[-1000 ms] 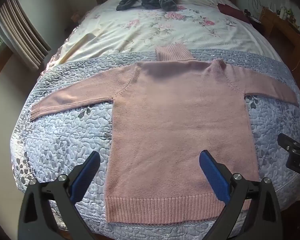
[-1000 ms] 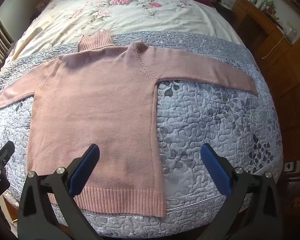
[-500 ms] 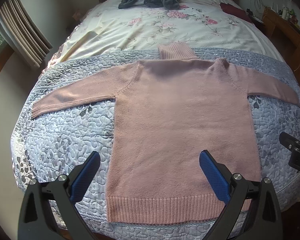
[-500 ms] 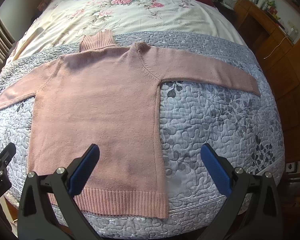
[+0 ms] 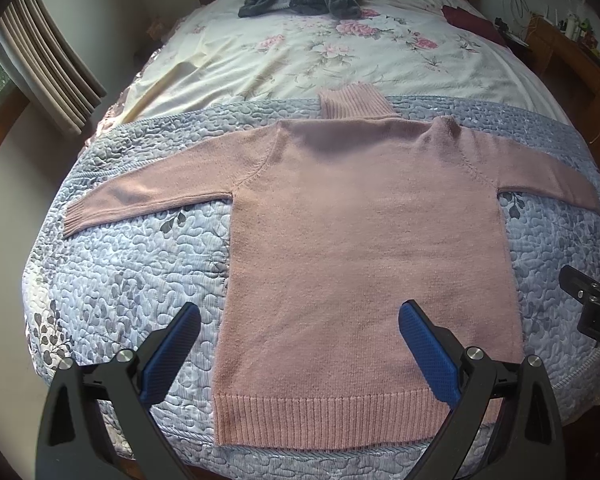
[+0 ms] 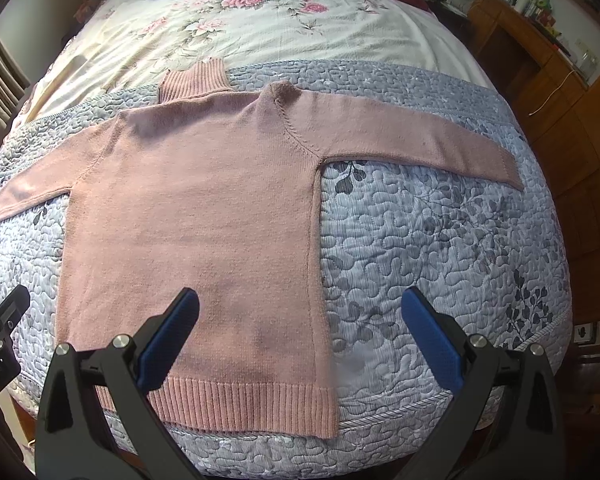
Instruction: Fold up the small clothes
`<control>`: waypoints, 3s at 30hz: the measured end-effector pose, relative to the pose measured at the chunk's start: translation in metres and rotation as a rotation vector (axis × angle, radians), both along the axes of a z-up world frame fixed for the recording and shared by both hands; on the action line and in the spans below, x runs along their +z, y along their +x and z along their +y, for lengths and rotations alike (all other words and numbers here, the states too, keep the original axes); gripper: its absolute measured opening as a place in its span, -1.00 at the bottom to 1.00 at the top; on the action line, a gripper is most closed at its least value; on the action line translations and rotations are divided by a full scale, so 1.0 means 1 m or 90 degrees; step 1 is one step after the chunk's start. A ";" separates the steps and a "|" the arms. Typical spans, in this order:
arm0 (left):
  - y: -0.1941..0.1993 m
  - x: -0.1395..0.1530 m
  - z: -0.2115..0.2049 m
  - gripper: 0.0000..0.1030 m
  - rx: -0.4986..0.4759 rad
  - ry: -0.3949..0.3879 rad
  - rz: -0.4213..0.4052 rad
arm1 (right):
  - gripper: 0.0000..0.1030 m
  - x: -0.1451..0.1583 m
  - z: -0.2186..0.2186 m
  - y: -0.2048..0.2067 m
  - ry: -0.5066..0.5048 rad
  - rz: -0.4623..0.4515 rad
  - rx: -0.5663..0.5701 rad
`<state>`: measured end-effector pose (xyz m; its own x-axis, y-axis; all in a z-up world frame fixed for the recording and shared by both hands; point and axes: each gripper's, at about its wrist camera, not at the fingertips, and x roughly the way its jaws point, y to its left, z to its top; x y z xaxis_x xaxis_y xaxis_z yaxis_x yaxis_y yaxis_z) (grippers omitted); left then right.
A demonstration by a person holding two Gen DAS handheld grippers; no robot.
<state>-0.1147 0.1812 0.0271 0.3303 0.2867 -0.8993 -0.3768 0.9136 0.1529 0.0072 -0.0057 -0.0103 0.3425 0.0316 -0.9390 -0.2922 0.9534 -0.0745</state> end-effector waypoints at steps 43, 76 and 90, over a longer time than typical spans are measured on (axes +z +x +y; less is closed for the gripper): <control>0.003 -0.003 0.000 0.92 0.004 0.007 0.000 | 0.94 -0.006 0.001 0.004 0.001 0.008 -0.002; 0.253 -0.083 -0.108 0.92 -0.051 -0.057 -0.079 | 0.94 -0.119 -0.401 0.303 0.079 0.100 -0.359; 0.283 -0.093 -0.124 0.92 -0.045 -0.042 -0.076 | -0.31 -0.168 -0.418 0.335 0.201 0.183 -0.345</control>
<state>0.1683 0.0569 -0.0657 0.4529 0.2009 -0.8686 -0.3228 0.9451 0.0503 0.3424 -0.4240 -0.1779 0.1264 0.2135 -0.9687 0.2651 0.9338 0.2404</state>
